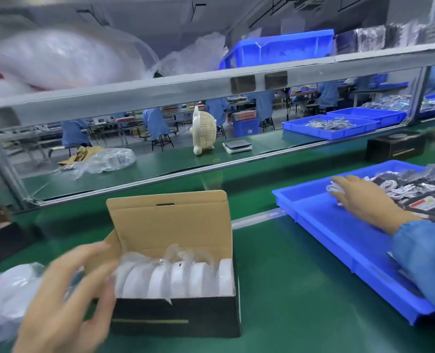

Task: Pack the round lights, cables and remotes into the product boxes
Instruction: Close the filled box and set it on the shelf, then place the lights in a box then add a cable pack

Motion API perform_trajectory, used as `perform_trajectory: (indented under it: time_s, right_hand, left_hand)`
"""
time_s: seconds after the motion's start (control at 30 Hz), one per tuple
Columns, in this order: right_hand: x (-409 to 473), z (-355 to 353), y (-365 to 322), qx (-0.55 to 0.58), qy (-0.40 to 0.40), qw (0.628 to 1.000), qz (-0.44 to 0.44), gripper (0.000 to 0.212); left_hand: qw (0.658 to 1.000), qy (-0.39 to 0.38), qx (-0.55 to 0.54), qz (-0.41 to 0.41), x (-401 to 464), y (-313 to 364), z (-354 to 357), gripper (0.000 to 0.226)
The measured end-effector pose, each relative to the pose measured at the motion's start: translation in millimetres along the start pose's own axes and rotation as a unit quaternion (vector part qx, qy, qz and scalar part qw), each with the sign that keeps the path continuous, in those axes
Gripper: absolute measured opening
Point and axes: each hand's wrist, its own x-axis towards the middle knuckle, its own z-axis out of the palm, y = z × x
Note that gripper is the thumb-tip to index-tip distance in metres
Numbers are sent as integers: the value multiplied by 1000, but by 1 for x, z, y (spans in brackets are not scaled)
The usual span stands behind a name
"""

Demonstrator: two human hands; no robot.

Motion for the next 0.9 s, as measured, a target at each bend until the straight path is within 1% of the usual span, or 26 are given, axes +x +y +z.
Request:
perform_trajectory:
  time_s: [0.03,0.07,0.1,0.13,0.17,0.23,0.3,0.37,0.4,0.43,0.5,0.57,0.6,0.67,0.77,0.83,0.9]
  right_hand:
    - [-5,-11,-8,126,39,991,31,39]
    - [-9,-23,-17,231,79,969,46,39]
    - [-16,-37,-31,298,105,948,48,36]
    - [-23,-53,-46,347,113,930,39,31]
    - [-32,-71,-62,389,103,915,24,26]
    - [-53,-108,-97,435,82,896,-41,22]
    - [-72,-144,-132,434,75,889,-124,18]
    - [-85,-168,-165,433,35,879,-196,12]
    - [-90,-174,-180,429,6,873,-232,10]
    - [-94,-176,-194,413,-17,871,-267,12]
    - [-98,-173,-220,351,-42,876,-329,24]
    - [-98,-166,-242,286,-53,885,-363,32]
    - [-96,-161,-251,256,-53,894,-364,33]
    - [-92,-152,-267,212,-48,909,-355,32]
    - [-90,-143,-285,184,-30,919,-348,21]
    - [-89,-139,-289,181,-25,916,-357,18]
    - [-89,-138,-284,199,-19,907,-371,14]
  left_hand:
    - [998,-22,27,49,-4,9,4,35]
    - [995,-54,50,72,-5,21,7,39]
    - [989,-97,77,80,-2,30,8,50]
    - [981,-145,111,65,0,39,8,62]
    - [969,-191,149,47,4,46,7,71]
    - [949,-255,184,31,9,52,4,77]
    - [932,-323,162,-29,11,59,0,82]
    - [925,-342,152,-57,10,61,6,104]
    - [925,-351,121,-77,10,60,8,111]
    - [927,-354,86,-94,13,59,11,112]
    - [931,-341,4,-132,21,57,14,100]
    - [939,-308,-29,-150,23,61,16,80]
    - [946,-288,-31,-146,21,67,17,73]
    - [959,-251,-30,-127,12,79,19,68]
    - [966,-238,-29,-94,4,102,18,66]
    - [966,-255,26,-34,2,122,18,60]
    - [952,-305,25,-8,0,137,15,59]
